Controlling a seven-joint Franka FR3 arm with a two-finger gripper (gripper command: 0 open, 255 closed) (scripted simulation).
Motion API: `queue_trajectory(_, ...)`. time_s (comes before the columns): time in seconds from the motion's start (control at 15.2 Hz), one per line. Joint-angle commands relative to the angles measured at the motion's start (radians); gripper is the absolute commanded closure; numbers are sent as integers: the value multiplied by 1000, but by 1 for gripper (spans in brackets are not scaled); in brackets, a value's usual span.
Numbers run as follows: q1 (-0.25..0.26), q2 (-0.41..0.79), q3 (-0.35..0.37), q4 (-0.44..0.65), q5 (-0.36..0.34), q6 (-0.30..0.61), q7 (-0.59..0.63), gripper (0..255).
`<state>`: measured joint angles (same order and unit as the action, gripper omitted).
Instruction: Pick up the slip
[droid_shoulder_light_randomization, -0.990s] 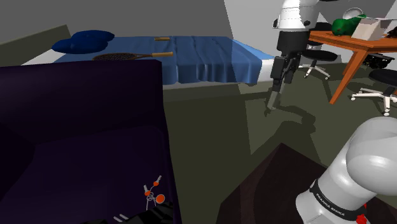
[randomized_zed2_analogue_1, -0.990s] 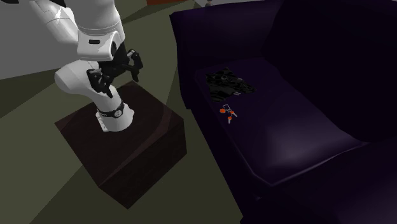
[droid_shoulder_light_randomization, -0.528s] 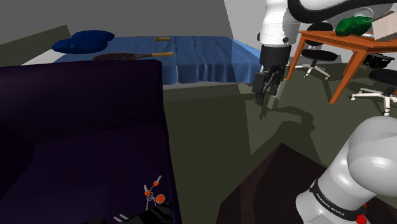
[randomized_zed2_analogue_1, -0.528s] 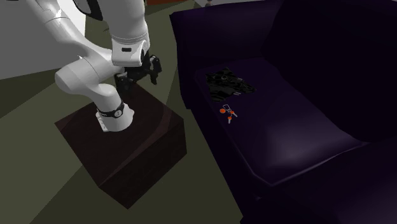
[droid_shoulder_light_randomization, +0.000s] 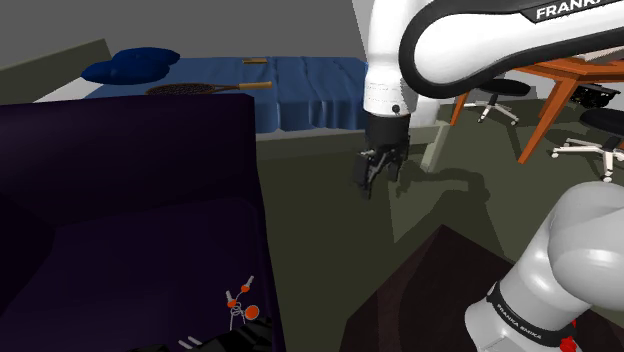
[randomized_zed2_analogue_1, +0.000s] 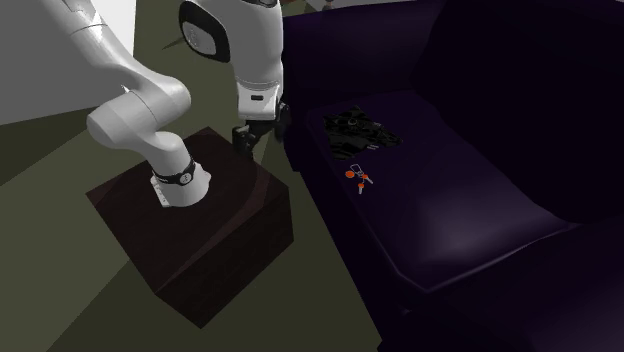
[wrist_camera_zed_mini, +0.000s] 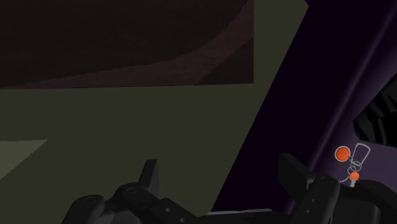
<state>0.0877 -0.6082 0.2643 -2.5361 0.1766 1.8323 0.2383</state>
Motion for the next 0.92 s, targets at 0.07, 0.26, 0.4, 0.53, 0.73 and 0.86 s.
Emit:
queue_trajectory(0.07,13,89,66,22,24,77,72,0)
queue_trajectory(0.26,19,185,126,46,29,158,142,0)
queue_trajectory(0.4,20,255,165,69,23,209,191,0)
queue_trajectory(0.53,19,330,203,97,7,258,245,0)
queue_trajectory(0.73,18,450,254,150,-39,325,334,0)
queue_trajectory(0.86,20,535,282,192,-85,364,401,0)
